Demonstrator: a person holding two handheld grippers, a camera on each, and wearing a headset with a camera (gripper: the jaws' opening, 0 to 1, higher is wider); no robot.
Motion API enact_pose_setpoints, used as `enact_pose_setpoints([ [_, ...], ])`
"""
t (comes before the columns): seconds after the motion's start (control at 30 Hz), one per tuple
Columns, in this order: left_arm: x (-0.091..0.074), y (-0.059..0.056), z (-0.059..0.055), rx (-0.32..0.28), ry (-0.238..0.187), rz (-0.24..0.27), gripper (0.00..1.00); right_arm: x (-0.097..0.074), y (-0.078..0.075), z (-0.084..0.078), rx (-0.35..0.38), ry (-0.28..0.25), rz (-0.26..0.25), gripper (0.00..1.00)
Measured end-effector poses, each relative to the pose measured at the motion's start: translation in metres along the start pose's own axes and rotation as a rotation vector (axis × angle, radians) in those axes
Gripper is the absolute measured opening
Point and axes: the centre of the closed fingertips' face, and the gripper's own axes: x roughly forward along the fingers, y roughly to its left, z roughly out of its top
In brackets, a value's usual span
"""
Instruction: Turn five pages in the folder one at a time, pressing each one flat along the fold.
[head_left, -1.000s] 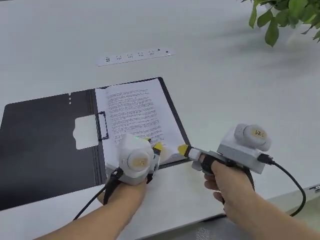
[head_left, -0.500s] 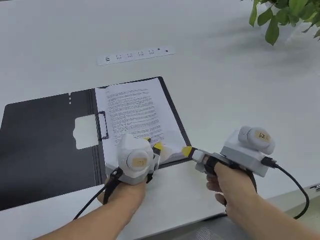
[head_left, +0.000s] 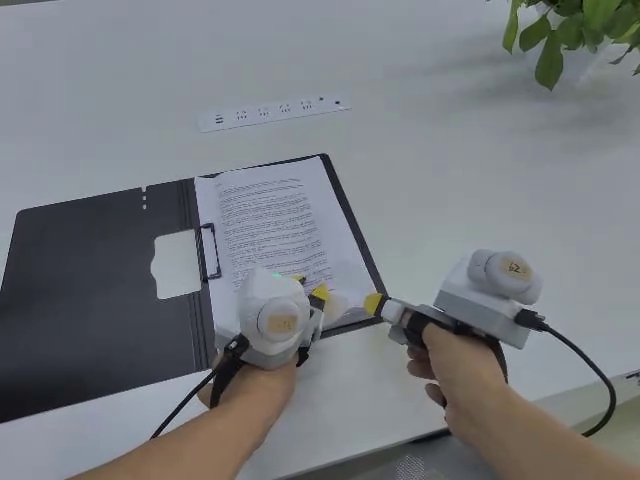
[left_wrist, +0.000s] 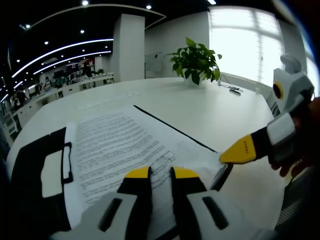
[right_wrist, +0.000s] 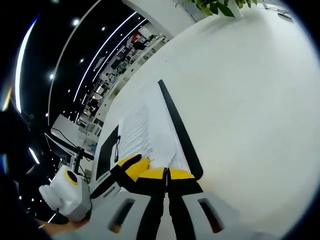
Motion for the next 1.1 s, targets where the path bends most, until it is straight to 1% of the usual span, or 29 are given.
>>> enact_pose_setpoints([
  [0.1,0.000,0.000,0.000,-0.003,0.001,0.000,0.13,0.000,0.000,0.000,0.013,-0.002,-0.001,0.00],
  [0.2,0.000,0.000,0.000,-0.004,0.002,-0.003,0.13,-0.002,0.002,0.001,0.011,-0.010,0.000,0.00],
  [0.27,0.000,0.000,0.000,-0.010,0.002,-0.007,0.14,-0.003,0.006,0.003,0.017,-0.014,0.016,0.00],
  [0.3,0.000,0.001,0.001,-0.018,0.004,-0.013,0.14,-0.004,0.009,0.005,0.017,-0.025,0.020,0.00],
  [0.33,-0.001,0.001,0.001,-0.033,0.009,-0.019,0.12,-0.005,0.011,0.006,0.019,-0.030,0.028,0.00],
  [0.37,-0.003,0.005,0.002,-0.046,0.017,-0.009,0.10,-0.005,0.012,0.008,0.021,-0.037,0.031,0.00],
  [0.4,-0.006,0.007,0.002,-0.074,0.028,-0.016,0.07,-0.006,0.015,0.010,0.026,-0.046,0.038,0.00],
  [0.43,-0.009,0.012,0.002,-0.066,0.038,-0.006,0.05,-0.007,0.019,0.012,0.034,-0.051,0.053,0.00],
  [0.47,-0.013,0.015,0.003,-0.067,0.039,-0.002,0.07,-0.007,0.021,0.013,0.033,-0.056,0.059,0.00],
  [0.5,-0.016,0.017,0.004,-0.085,0.032,-0.006,0.10,-0.008,0.024,0.014,0.034,-0.061,0.064,0.00],
  [0.53,-0.021,0.019,0.007,-0.101,0.024,-0.011,0.14,-0.009,0.031,0.017,0.040,-0.075,0.086,0.00],
  [0.57,-0.025,0.022,0.009,-0.091,0.022,-0.008,0.14,-0.010,0.035,0.018,0.041,-0.082,0.094,0.00],
  [0.63,-0.034,0.026,0.012,-0.093,0.022,-0.022,0.11,-0.012,0.046,0.020,0.039,-0.091,0.120,0.00],
  [0.7,-0.045,0.033,0.015,-0.091,0.019,-0.023,0.12,-0.015,0.058,0.022,0.031,-0.101,0.142,0.00],
  [0.8,-0.060,0.043,0.016,-0.090,0.018,-0.011,0.13,-0.017,0.072,0.023,0.024,-0.109,0.171,0.00],
  [0.93,-0.081,0.057,0.013,-0.062,0.037,0.008,0.16,-0.023,0.092,0.023,0.009,-0.120,0.214,0.00],
  [0.97,-0.086,0.060,0.013,-0.063,0.032,0.011,0.16,-0.025,0.098,0.022,0.001,-0.123,0.227,0.00],
  [1.0,-0.093,0.065,0.015,-0.073,0.023,0.017,0.17,-0.025,0.100,0.022,0.001,-0.123,0.231,0.00],
  [1.1,-0.106,0.074,0.018,-0.085,0.005,0.030,0.18,-0.028,0.117,0.018,-0.021,-0.117,0.267,0.00],
])
